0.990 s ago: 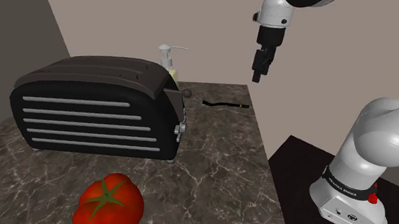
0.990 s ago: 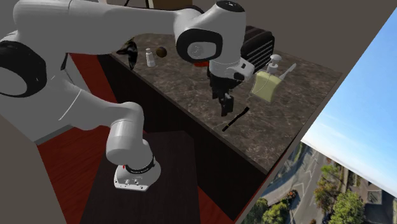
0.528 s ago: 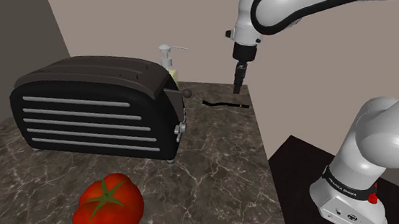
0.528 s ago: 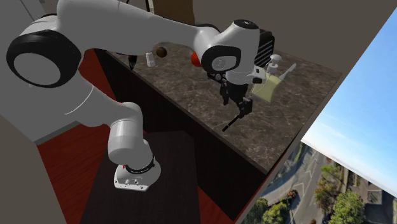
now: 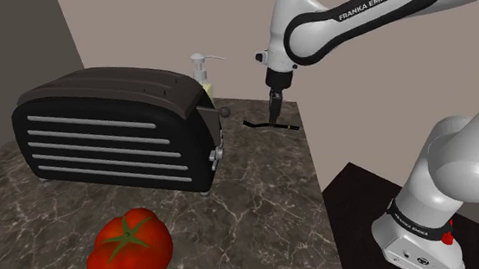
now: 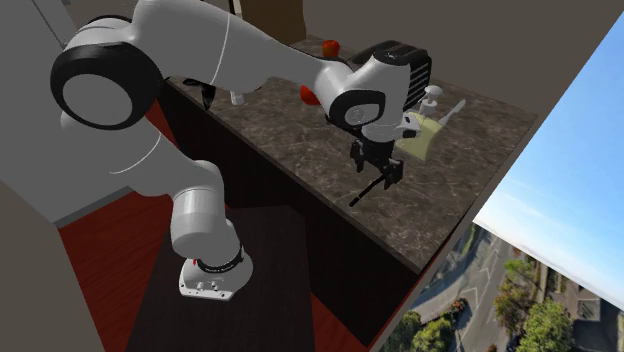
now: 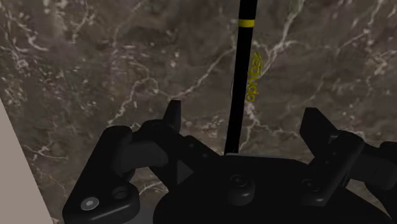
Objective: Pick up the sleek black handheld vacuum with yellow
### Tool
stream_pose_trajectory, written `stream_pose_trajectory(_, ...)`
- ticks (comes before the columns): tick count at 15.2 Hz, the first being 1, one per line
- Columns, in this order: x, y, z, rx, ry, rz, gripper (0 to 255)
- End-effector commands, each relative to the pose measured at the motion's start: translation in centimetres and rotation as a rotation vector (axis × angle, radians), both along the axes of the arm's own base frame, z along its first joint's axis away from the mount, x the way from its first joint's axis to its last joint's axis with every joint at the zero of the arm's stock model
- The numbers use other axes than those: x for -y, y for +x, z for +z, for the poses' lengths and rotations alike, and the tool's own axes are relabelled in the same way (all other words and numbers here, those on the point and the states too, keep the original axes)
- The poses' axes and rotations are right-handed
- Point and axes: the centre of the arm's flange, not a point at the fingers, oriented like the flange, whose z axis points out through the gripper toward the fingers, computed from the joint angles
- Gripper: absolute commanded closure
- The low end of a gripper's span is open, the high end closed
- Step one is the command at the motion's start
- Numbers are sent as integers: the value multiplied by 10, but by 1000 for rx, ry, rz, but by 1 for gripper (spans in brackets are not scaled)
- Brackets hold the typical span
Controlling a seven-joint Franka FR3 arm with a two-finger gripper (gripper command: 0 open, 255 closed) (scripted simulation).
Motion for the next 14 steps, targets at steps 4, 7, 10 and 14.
stream_pose_trajectory(4, -1, 0, -20, 1, 0, 1, 0)
stream_pose_trajectory(7, -1, 1, -20, 1, 0, 1, 255)
stream_pose_trajectory(10, -1, 1, -20, 1, 0, 1, 255)
stream_pose_trajectory(14, -1, 0, -20, 1, 0, 1, 255)
